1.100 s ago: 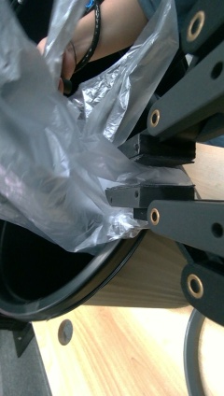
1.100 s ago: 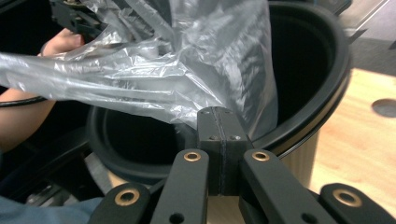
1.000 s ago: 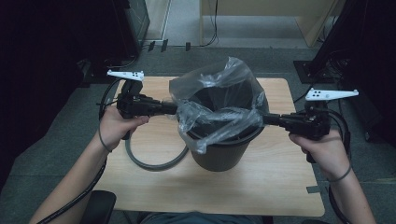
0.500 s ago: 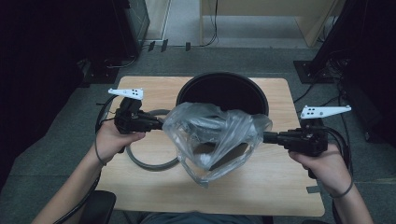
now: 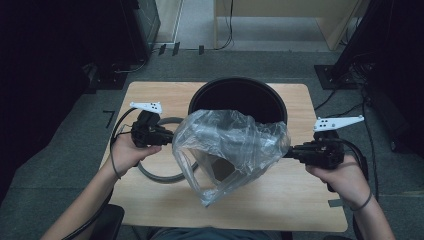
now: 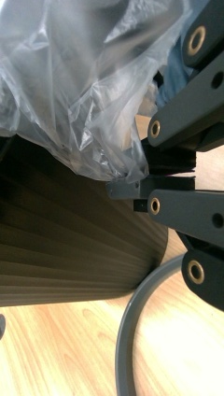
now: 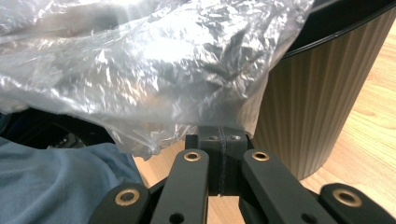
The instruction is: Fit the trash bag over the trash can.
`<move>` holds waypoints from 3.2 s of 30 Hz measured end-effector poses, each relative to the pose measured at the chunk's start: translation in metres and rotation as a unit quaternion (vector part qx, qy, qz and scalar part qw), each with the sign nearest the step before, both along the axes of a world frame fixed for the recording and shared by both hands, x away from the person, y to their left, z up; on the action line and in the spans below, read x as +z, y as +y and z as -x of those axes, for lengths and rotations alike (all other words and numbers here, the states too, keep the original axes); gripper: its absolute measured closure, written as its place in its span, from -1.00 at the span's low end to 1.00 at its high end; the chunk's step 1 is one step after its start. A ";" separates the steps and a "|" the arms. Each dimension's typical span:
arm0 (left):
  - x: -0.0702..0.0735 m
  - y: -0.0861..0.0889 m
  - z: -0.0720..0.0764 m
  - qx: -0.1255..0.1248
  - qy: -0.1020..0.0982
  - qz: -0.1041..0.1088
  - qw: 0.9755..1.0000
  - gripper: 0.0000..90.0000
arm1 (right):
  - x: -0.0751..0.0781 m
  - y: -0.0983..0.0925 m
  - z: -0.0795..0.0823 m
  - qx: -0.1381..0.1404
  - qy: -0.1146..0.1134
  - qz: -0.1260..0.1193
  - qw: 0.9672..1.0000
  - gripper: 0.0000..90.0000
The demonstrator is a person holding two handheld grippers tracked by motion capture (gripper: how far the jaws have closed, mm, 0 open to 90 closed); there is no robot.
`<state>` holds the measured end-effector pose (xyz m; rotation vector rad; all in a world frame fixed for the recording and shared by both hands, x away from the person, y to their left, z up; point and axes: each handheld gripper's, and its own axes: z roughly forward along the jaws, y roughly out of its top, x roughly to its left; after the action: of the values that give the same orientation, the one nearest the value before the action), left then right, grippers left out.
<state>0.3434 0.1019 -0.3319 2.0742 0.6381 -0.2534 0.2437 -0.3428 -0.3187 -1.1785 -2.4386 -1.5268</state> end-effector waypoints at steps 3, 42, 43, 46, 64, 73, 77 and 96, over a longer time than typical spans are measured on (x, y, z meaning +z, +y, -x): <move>0.007 0.002 0.000 -0.003 -0.005 0.025 1.000 0.81 | 0.003 0.002 -0.001 -0.001 -0.001 0.003 1.000 1.00; 0.046 0.002 0.007 -0.022 -0.106 0.052 0.993 0.49 | 0.046 0.012 -0.002 -0.022 -0.142 0.008 0.990 0.63; 0.046 0.002 0.006 -0.021 -0.099 0.051 0.994 0.58 | 0.045 0.012 -0.004 -0.027 -0.134 0.007 0.991 0.70; 0.047 0.001 0.006 -0.014 -0.090 0.049 0.995 0.83 | 0.044 0.010 -0.007 -0.036 -0.113 -0.003 0.993 0.93; 0.042 0.028 -0.003 0.020 -0.086 0.063 0.994 0.81 | 0.041 -0.022 -0.009 -0.079 -0.108 0.003 0.991 0.77; 0.054 0.023 0.004 -0.014 -0.141 0.099 0.985 0.01 | 0.049 -0.013 -0.005 -0.055 -0.154 0.005 0.986 0.31; 0.059 0.013 -0.001 -0.016 -0.150 0.086 0.985 -0.04 | 0.054 -0.001 -0.010 -0.045 -0.166 0.005 0.985 0.27; 0.072 0.019 -0.007 -0.015 -0.134 0.072 0.988 -0.14 | 0.059 0.000 -0.023 -0.060 -0.145 0.000 0.988 0.34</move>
<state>0.3499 0.1211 -0.2604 1.9355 0.4141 -0.0349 0.2665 -0.3432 -0.2599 -1.1989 -2.5832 -1.8524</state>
